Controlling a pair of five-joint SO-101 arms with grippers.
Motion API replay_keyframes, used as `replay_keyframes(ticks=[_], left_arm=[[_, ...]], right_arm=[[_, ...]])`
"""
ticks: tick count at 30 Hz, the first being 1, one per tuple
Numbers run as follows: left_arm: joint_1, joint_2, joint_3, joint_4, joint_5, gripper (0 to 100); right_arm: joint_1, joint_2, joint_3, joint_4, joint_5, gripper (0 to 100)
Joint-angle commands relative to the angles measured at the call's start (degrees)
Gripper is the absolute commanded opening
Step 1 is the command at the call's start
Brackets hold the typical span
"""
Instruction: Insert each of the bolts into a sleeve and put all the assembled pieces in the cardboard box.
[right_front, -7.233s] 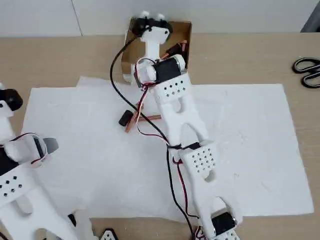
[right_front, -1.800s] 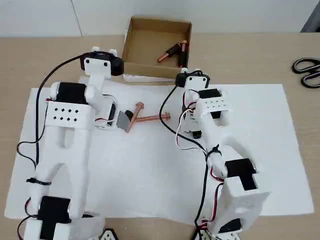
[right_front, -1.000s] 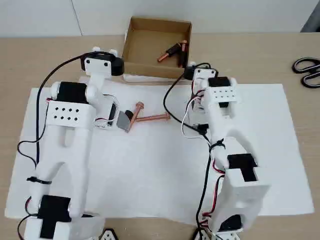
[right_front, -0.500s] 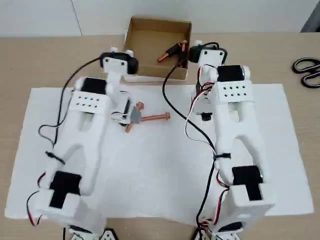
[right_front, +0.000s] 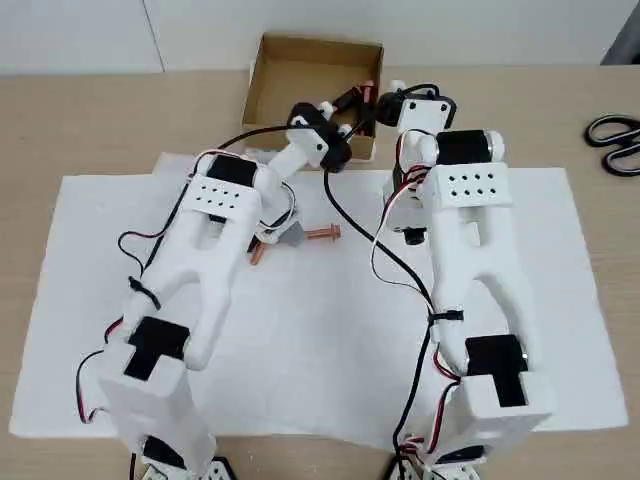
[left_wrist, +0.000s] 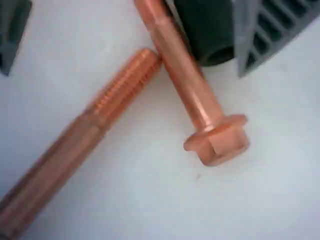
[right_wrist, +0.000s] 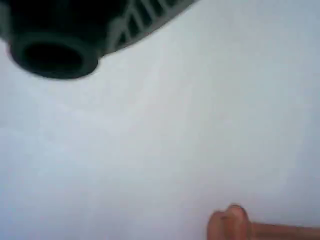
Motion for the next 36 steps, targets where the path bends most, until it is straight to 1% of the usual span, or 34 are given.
replay_keyframes(ticks=[1,4,10,14,19,25,31,33,36], left_arm=[[0.79,1.14,-2.42,-3.78,-1.76,27],[1.67,1.93,-2.51,-5.45,-1.93,27],[4.48,2.29,-3.3,-5.54,-4.13,27],[5.8,2.37,-3.3,-5.71,-4.22,27],[5.89,2.64,-3.12,-5.8,-4.22,27],[5.89,7.82,-3.38,-7.47,-4.22,27],[5.98,10.29,-6.02,-7.21,-3.96,27],[6.07,10.73,-6.2,-7.21,-3.96,26],[6.77,10.9,-6.2,-7.12,-3.96,19]], right_arm=[[-0.31,-3.65,-2.99,0.13,0.0,0.3],[-0.31,-3.65,-2.99,0.04,0.0,0.3],[-0.31,-3.3,-2.99,-0.13,0.0,0.3],[-0.31,-3.3,-2.99,-0.13,0.0,0.3],[-0.31,-3.3,-2.99,-0.13,0.0,0.3],[-0.31,-3.3,-2.99,-0.13,0.0,0.3],[-0.31,-3.3,-2.99,-0.13,0.0,0.3],[-0.31,-3.3,-2.99,-0.13,0.0,0.3],[-0.31,-3.3,-2.99,-0.13,0.0,0.3]])
